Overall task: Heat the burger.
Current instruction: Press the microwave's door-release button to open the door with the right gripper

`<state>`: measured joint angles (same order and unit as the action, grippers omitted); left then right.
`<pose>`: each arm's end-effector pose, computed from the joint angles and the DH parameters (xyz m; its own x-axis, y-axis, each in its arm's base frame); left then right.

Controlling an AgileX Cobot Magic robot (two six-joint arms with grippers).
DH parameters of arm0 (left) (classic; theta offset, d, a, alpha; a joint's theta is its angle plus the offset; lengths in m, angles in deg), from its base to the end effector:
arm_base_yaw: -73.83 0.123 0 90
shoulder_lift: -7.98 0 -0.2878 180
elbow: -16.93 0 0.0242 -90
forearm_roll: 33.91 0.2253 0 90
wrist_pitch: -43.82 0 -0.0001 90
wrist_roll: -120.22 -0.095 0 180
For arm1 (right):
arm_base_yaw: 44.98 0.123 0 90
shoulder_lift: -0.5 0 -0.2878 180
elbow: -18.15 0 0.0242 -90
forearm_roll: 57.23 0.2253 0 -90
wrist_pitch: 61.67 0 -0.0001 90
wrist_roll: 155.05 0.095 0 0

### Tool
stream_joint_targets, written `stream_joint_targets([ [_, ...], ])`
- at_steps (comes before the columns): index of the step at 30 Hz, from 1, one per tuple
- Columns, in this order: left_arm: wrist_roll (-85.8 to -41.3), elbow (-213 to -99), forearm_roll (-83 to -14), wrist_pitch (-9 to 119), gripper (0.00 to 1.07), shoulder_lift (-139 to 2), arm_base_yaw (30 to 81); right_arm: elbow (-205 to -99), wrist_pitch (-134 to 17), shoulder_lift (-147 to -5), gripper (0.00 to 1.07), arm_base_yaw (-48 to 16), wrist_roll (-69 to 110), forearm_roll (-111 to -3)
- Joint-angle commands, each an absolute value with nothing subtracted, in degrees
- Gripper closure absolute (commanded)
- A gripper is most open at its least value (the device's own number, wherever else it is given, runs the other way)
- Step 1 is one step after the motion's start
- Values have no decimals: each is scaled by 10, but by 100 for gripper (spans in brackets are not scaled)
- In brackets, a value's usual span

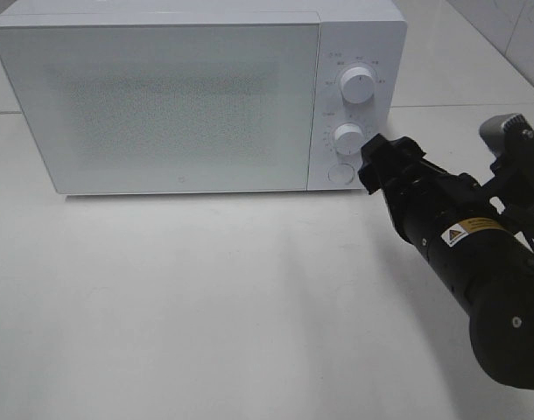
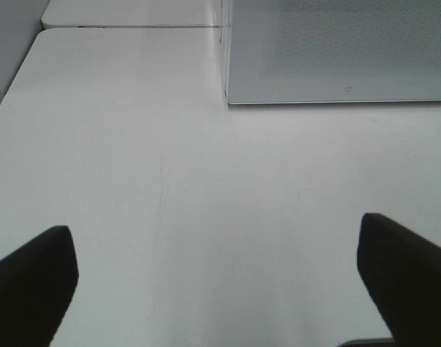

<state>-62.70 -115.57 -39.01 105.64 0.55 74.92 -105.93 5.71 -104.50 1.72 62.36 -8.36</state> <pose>-0.0301 -0.0080 0.2669 -0.4481 0.0003 -0.8940 0.0550 0.9981 -0.0272 0.2109 0.1275 0.1802 -0.1276 0.7828 -0.6090 0.1095 0.6214 0.7758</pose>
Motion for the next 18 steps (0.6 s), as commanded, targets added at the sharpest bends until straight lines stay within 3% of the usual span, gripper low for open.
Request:
stream_joint_targets([
  [1, -624, -1153, -388, 1051, 9, 16, 750, -1064, 56, -1045, 32, 19, 746, -85],
  [10, -624, -1153, -388, 1051, 9, 16, 750, -1064, 56, -1045, 42, 19, 937, -85],
  [11, -624, -1153, -388, 1051, 9, 16, 750, -1064, 53, -1045, 50, 19, 970, -85],
  [13, -624, -1153, -388, 1051, 9, 16, 750, -1064, 46, -1045, 55, 19, 997, -85],
  [14, -624, -1153, -388, 1051, 9, 16, 750, -1064, 43, -1045, 65, 19, 1005, -85],
  [15, -624, -1153, -388, 1051, 9, 16, 750, -1064, 43, -1045, 65, 19, 1005, -85],
  [16, -624, -1153, -388, 1051, 9, 16, 750, -1064, 36, -1045, 76, 19, 1018, -85],
  [17, -624, -1153, -388, 1051, 9, 16, 750, -1064, 36, -1045, 76, 19, 1018, -85],
  [18, -624, -1153, -388, 1051, 9, 16, 750, -1064, 28, -1045, 88, 19, 1027, -85],
])
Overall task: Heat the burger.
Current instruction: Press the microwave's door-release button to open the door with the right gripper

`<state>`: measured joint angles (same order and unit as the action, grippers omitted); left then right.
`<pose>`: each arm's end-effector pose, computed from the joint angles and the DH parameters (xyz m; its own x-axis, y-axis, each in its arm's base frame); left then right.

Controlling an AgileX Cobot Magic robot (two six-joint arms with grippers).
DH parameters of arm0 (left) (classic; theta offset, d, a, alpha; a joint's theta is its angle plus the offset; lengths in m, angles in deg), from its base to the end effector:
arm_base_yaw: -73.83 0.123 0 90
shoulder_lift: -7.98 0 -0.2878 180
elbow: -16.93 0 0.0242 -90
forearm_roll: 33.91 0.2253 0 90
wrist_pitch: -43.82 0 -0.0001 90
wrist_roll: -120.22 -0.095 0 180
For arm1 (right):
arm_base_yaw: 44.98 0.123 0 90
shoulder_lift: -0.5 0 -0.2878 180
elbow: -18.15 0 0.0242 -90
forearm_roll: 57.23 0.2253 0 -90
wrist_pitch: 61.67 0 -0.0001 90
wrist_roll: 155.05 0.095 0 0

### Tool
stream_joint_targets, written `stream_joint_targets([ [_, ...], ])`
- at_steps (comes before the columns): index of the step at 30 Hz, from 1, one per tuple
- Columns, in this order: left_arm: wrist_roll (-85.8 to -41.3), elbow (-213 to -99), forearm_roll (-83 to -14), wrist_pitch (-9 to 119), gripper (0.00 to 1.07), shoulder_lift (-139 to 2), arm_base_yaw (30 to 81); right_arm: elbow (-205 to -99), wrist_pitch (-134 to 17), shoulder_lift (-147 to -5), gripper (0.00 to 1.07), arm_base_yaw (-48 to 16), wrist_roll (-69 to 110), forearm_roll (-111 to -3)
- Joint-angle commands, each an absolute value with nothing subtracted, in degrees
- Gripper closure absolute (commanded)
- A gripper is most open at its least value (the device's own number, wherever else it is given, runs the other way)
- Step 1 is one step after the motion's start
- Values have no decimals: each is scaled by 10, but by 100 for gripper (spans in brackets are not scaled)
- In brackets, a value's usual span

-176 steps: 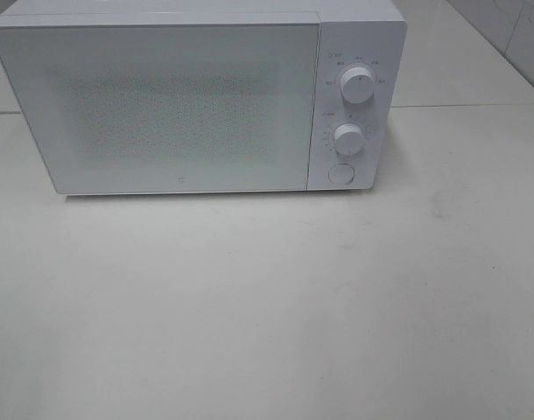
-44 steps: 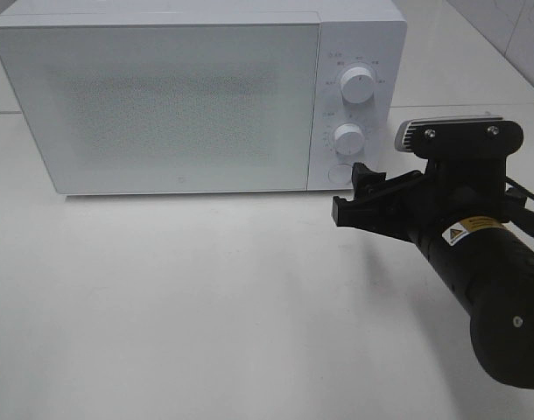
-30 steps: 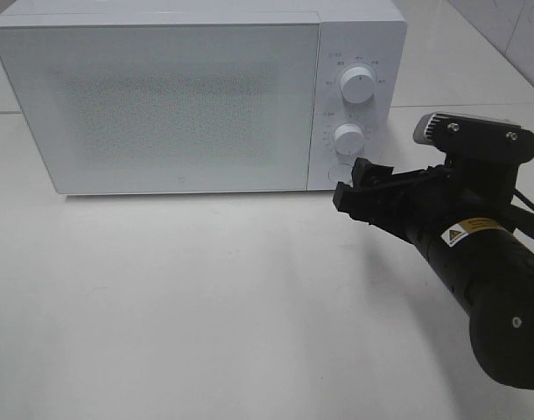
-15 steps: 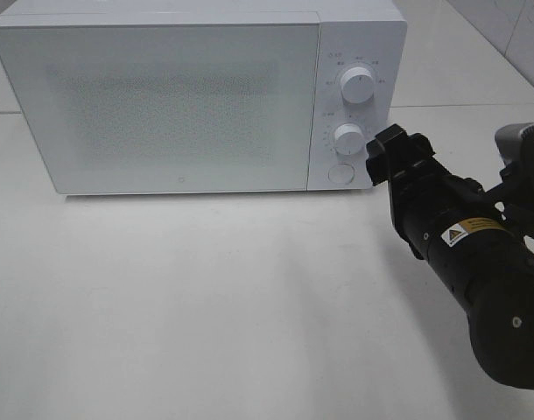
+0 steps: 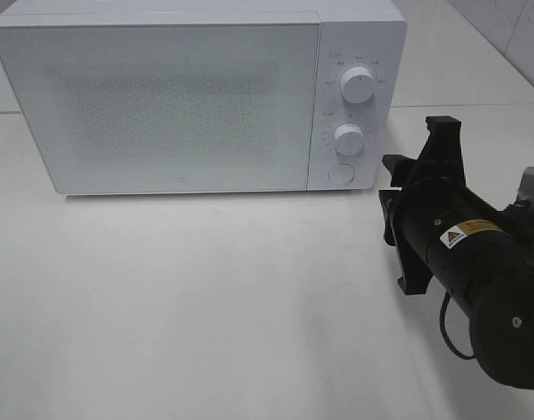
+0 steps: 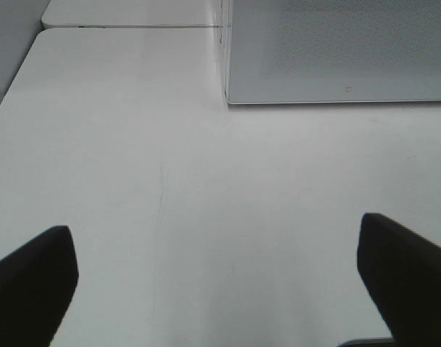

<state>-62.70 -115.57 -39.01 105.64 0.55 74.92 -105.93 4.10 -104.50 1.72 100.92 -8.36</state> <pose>-0.0301 -0.0080 0.2669 -0.4481 0.0003 -0.8940 0.0550 0.9981 -0.0272 0.2104 0.1282 0.1777 -0.0382 0.9992 0.0086 0.1920 -0.0011 0.9814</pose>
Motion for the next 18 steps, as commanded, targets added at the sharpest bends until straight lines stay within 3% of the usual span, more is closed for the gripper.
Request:
stream_joint_targets([
  [1, -624, -1153, -388, 1051, 9, 16, 750, -1064, 23, -1045, 94, 19, 1028, -85],
  [2, -624, -1153, -388, 1051, 9, 16, 750, -1064, 23, -1045, 94, 19, 1028, -85],
  [3, -624, -1153, -388, 1051, 9, 16, 750, -1064, 15, -1045, 105, 19, 1028, -85],
  [5, -624, -1153, -388, 1051, 9, 16, 750, -1064, 14, -1045, 107, 19, 1028, -85],
  [18, -624, -1153, -388, 1051, 9, 16, 750, -1068, -17, -1045, 107, 18, 1005, -85],
])
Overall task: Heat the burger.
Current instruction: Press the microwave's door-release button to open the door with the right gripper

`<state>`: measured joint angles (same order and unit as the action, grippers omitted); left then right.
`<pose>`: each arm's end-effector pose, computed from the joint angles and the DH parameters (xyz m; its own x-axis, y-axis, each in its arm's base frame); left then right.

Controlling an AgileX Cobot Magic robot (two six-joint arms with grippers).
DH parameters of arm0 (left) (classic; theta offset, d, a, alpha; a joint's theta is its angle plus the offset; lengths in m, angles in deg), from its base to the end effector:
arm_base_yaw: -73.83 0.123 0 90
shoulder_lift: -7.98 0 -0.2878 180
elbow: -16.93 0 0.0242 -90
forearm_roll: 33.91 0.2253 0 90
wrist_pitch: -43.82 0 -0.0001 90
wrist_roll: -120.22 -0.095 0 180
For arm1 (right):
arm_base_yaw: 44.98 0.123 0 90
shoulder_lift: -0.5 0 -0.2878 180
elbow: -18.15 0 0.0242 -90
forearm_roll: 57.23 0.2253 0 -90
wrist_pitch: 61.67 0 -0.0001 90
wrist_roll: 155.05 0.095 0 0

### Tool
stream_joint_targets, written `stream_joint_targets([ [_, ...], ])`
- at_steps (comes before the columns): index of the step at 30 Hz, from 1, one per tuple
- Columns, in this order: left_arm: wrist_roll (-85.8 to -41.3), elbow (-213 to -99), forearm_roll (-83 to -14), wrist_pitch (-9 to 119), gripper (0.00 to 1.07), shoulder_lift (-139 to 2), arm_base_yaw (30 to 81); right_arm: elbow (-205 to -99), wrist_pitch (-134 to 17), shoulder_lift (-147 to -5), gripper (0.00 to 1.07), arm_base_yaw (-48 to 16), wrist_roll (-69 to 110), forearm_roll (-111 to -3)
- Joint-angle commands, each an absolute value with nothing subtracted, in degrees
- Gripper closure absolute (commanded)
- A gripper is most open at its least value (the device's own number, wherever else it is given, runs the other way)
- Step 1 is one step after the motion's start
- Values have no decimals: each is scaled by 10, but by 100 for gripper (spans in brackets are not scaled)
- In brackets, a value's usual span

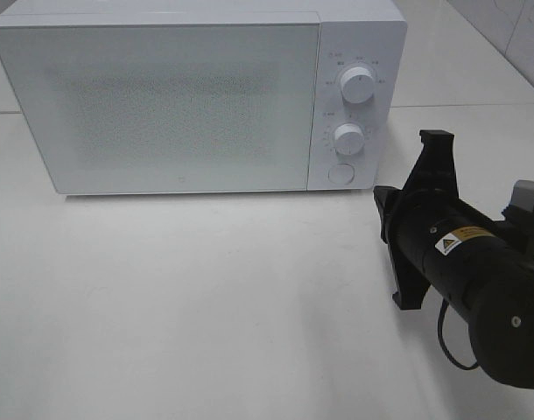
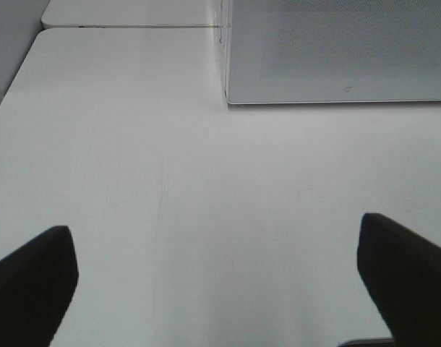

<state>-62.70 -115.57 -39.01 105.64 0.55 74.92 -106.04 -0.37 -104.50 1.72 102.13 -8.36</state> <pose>-0.0301 -0.0080 0.2669 -0.4481 0.0003 -0.8940 0.0550 0.9981 -0.0272 0.2090 0.1303 0.1710 -0.0510 0.9981 0.0346 0.2654 -0.0198 0.9639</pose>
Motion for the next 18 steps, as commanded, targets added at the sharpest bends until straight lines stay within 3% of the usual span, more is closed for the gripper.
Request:
stream_joint_targets([
  [1, -624, -1153, -388, 1051, 9, 16, 750, -1075, -27, -1048, 107, 17, 994, -85],
  [11, -624, -1153, -388, 1051, 9, 16, 750, -1115, -56, -1110, 107, 6, 1004, -100],
  [18, -624, -1153, -388, 1051, 9, 16, 750, -1162, -80, -1136, 107, -35, 1005, -134],
])
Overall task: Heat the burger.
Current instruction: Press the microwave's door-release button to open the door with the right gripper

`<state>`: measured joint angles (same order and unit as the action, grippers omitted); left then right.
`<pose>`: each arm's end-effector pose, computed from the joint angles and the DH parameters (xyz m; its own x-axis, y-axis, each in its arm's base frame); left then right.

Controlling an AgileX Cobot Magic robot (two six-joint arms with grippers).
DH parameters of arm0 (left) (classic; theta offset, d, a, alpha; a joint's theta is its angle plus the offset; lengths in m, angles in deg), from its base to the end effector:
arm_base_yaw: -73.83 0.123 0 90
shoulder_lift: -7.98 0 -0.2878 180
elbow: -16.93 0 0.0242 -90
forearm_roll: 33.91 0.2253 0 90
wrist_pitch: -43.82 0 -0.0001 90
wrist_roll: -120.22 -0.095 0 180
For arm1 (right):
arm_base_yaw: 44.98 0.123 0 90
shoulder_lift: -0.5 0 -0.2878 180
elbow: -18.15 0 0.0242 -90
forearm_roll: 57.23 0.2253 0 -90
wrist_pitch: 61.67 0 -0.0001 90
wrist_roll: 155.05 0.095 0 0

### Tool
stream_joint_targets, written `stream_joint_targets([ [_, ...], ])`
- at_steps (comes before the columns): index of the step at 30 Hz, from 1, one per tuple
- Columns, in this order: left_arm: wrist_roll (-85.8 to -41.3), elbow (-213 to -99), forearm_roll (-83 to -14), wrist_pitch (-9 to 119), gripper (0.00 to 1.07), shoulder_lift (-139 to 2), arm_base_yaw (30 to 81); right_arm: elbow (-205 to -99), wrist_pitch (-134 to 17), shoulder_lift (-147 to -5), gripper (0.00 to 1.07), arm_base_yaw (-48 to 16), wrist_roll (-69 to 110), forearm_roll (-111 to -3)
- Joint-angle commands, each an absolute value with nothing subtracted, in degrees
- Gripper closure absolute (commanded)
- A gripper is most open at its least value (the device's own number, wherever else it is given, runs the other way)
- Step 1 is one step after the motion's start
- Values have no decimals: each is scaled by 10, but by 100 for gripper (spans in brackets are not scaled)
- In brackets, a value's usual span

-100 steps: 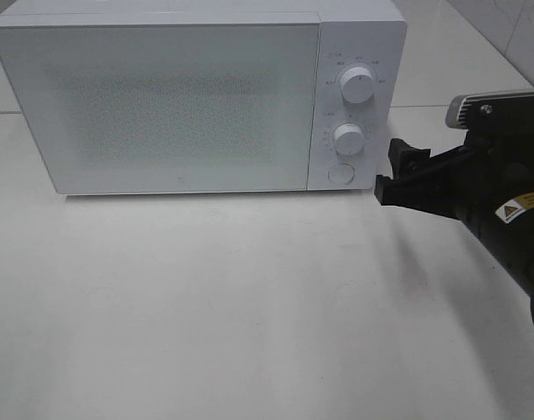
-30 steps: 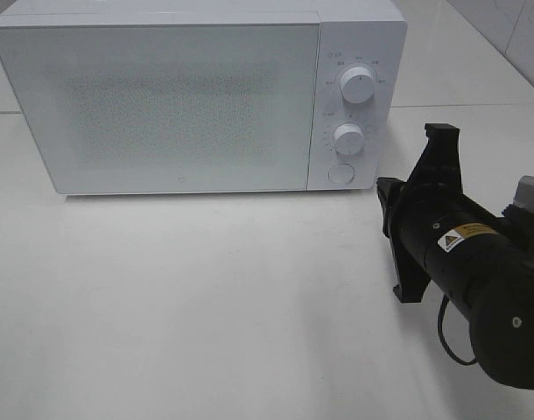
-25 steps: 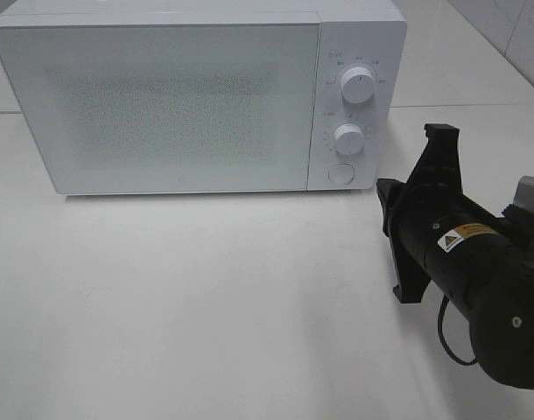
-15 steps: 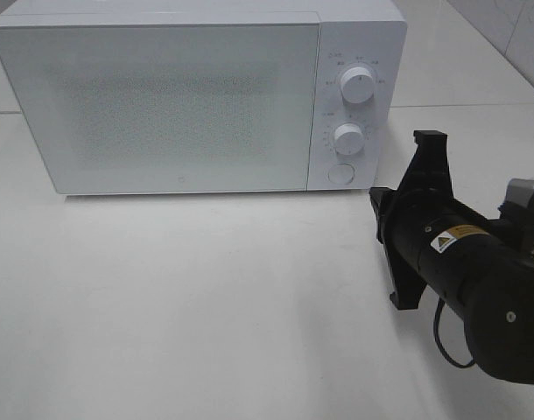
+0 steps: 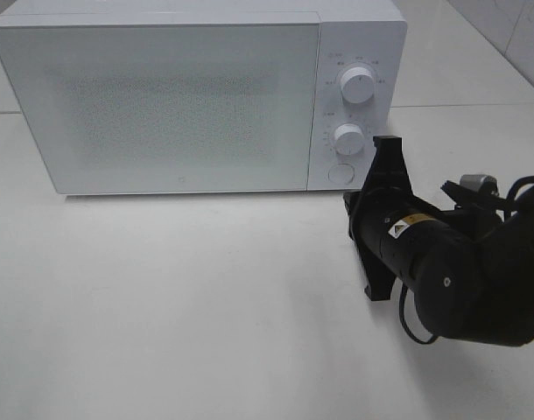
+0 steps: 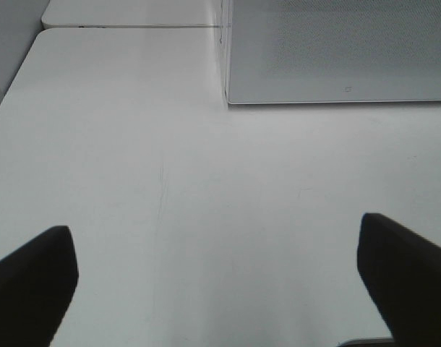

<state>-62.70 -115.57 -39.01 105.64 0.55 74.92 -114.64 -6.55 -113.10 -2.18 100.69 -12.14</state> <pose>-0.0301 -0.0080 0.2669 -0.4481 0.0003 -0.8940 0.0550 0.9981 -0.0272 0.2443 0.1511 0.1486 -0.0772 0.9970 0.0021 0.3488 0.0251 0.9369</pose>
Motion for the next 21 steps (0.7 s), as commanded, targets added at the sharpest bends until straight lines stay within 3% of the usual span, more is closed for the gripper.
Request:
stream_joint_targets([
  [1, -624, -1153, -388, 1051, 9, 16, 750, -1174, -88, -1144, 107, -41, 1001, -135],
  [21, -624, -1153, -388, 1051, 9, 16, 750, -1264, -122, -1207, 107, -96, 976, -160],
])
